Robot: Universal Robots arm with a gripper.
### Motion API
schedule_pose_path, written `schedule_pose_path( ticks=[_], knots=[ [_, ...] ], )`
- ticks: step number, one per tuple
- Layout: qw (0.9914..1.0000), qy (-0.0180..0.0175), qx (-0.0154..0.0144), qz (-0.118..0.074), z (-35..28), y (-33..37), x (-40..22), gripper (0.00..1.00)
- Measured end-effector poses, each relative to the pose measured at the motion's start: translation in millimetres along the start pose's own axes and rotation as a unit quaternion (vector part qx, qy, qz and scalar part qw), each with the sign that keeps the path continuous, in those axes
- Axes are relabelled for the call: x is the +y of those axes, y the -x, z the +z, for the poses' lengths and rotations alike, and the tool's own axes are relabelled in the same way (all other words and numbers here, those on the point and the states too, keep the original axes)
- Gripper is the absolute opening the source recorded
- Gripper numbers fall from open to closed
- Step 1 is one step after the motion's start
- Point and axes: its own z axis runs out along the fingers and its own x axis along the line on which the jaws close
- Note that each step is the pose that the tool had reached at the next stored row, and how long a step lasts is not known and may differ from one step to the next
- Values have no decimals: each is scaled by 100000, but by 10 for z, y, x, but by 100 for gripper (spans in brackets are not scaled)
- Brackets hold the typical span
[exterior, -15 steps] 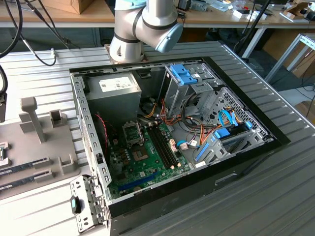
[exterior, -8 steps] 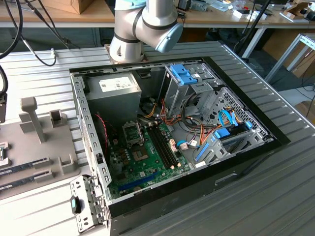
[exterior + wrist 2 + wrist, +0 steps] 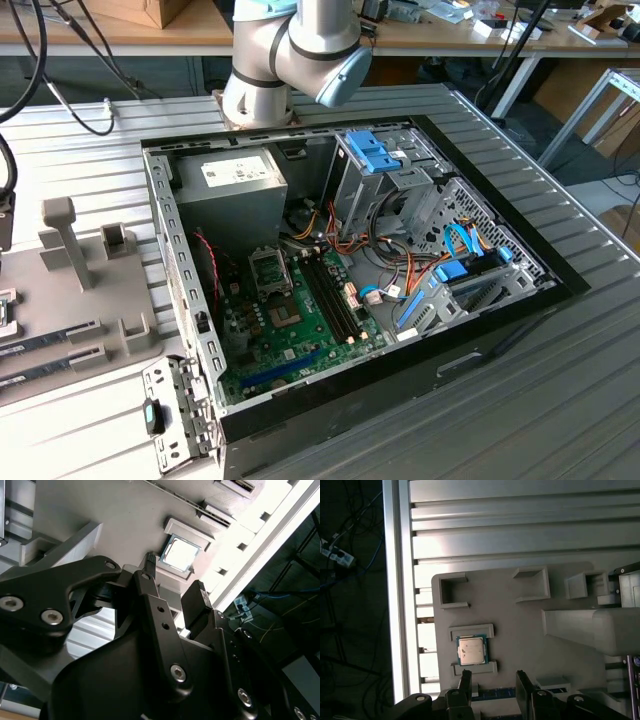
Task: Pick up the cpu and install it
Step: 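Pick up the cpu and move it towards the insertion slot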
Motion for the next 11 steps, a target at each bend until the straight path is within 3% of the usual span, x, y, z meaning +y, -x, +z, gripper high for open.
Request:
schedule_pose_path(
  ticks=[11],
  knots=[
    [100000,3,-3,3,26,-1,-2,48]
  ],
)
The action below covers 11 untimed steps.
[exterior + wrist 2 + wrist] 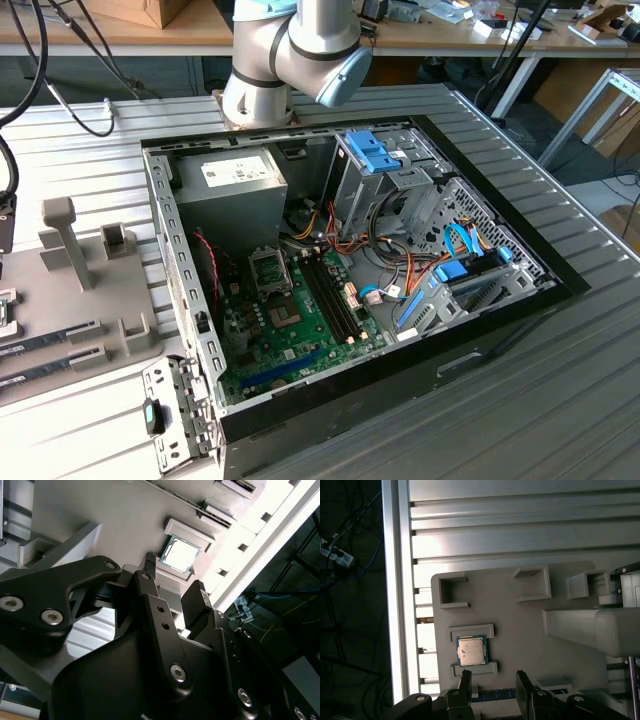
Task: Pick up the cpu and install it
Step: 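Pick up the cpu and move it towards the insertion slot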
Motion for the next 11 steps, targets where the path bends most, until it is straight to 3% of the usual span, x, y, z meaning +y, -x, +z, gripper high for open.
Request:
schedule_pose_path(
  ticks=[11],
  knots=[
    [100000,-7,9,-3,9,-3,-5,48]
  ],
)
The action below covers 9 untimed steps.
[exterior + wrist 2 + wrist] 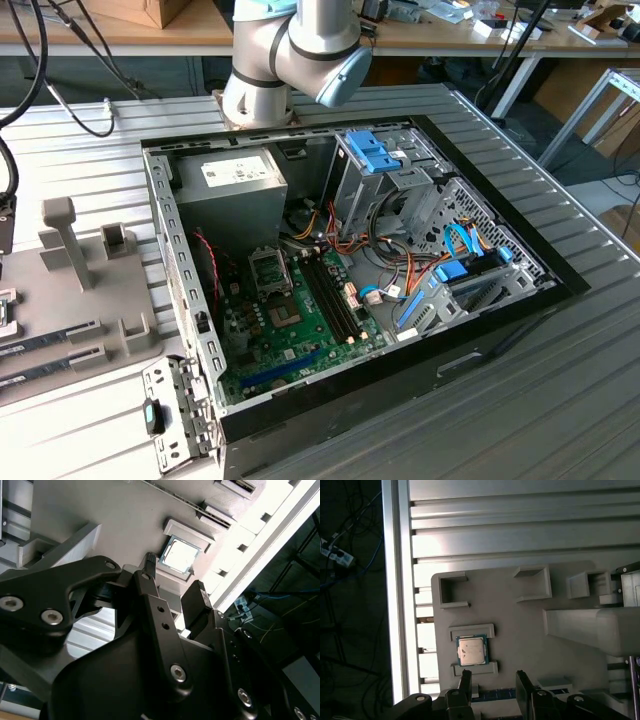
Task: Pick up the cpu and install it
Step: 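Pick up the cpu and move it towards the insertion slot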
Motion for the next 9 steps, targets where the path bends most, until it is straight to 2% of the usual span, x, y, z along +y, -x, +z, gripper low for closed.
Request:
schedule_pose_path(
  ticks=[9],
  knots=[
    [100000,2,-3,-1,27,-1,-1,48]
  ],
)
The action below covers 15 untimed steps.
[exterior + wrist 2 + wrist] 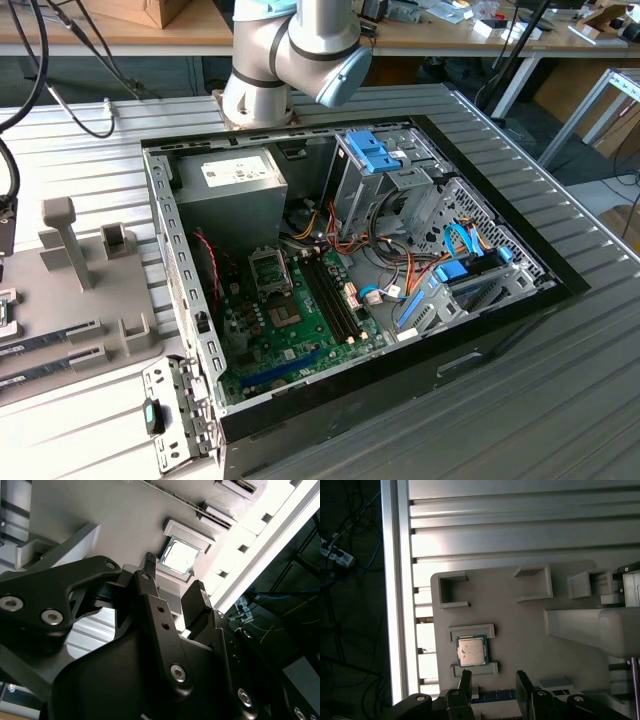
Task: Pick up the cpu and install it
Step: 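Pick up the cpu and move it towards the insertion slot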
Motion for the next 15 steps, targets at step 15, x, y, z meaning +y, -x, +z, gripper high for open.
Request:
schedule_pose_path(
  ticks=[15],
  knots=[
    [100000,1,-1,1,31,-1,-1,48]
  ],
)
